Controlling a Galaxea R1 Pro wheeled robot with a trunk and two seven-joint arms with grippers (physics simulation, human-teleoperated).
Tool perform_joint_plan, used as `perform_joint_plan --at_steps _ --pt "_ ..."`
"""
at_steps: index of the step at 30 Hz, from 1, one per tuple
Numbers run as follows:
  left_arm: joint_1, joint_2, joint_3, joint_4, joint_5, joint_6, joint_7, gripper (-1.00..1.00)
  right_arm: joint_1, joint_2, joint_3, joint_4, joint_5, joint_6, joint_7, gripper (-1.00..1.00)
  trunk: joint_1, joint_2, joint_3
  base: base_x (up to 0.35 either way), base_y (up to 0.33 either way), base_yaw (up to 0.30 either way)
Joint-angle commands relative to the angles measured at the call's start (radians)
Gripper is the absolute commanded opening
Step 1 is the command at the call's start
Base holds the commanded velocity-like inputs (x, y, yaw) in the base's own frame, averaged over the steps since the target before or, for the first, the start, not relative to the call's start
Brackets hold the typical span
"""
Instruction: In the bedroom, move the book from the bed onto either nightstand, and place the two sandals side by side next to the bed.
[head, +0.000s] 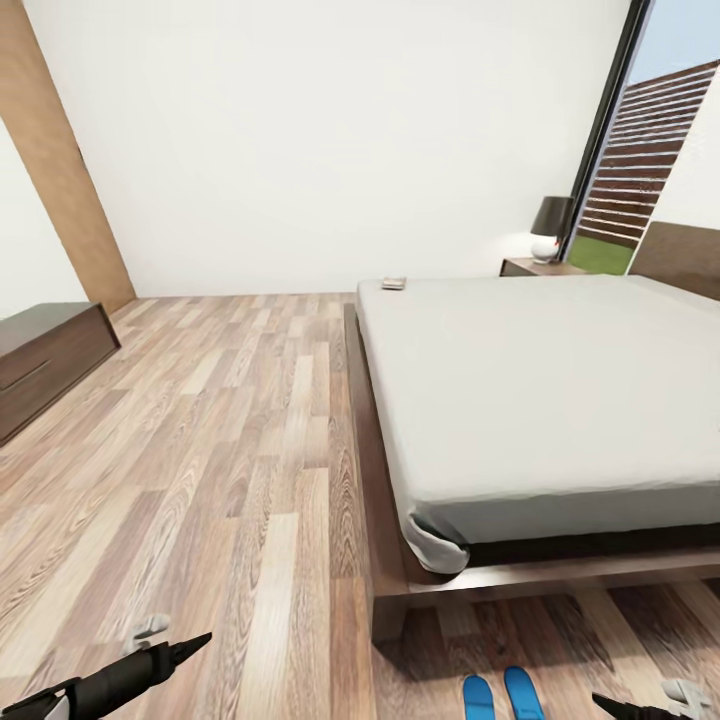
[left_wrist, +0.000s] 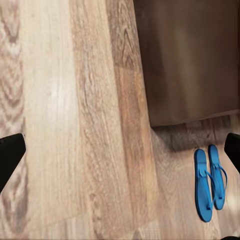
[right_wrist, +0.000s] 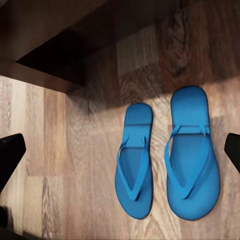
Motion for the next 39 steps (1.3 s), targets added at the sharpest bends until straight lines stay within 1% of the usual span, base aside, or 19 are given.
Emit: perform_joint_plan --at_steps 1,26,39 --pt "-0.001 0.0 0.008 -0.001 -0.008 0.007 -0.005 1.0 -0.001 -0.001 0.009 0.0 -0.009 0.002 0.002 1.0 -0.001 0.0 0.003 0.0 0.0 0.0" --pt "-0.001 0.0 0.008 -0.001 -0.008 0.007 -0.005 1.0 -0.001 0.001 0.009 0.001 -0.009 0.002 0.002 1.0 -0.012 0.007 0.1 0.0 0.0 0.0" --pt "-0.001 -0.001 0.008 -0.001 -0.008 0.007 -0.005 1.0 -0.001 0.001 0.009 0.002 -0.009 0.002 0.002 1.0 -0.062 0.098 0.14 0.0 0.0 0.0"
